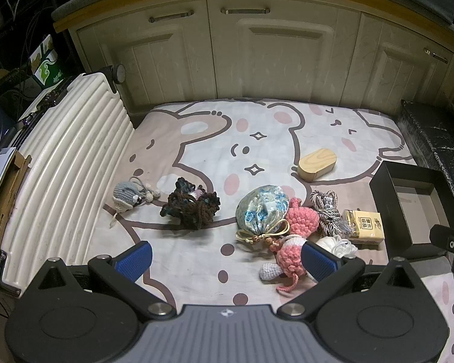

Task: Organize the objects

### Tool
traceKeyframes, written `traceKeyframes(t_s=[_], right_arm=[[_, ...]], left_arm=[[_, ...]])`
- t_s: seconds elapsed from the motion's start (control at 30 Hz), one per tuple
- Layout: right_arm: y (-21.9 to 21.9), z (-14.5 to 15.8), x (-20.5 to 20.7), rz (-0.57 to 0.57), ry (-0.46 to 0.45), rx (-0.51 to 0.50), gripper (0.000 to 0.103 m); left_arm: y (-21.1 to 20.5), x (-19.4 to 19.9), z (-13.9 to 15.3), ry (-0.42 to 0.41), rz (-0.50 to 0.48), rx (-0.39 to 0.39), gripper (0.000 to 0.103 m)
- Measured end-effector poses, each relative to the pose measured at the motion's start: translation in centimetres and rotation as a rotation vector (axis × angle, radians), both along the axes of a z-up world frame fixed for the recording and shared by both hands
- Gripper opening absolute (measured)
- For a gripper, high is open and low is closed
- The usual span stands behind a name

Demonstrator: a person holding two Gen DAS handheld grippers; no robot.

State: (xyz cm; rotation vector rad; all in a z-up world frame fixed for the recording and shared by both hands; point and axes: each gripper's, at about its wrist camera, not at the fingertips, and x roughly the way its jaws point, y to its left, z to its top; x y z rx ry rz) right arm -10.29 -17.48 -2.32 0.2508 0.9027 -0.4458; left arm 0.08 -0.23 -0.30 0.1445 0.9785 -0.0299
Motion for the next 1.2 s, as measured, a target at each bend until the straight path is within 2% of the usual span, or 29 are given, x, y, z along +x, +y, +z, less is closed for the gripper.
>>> traceKeyframes(t_s=[1.2], right_arm=[[-0.14,0.05,-0.03,-0.005,0.002,-0.001,0.103]], left_arm=[[-0.09,-0.19,-0.13,0.004,-0.029,-0.002,0.103]])
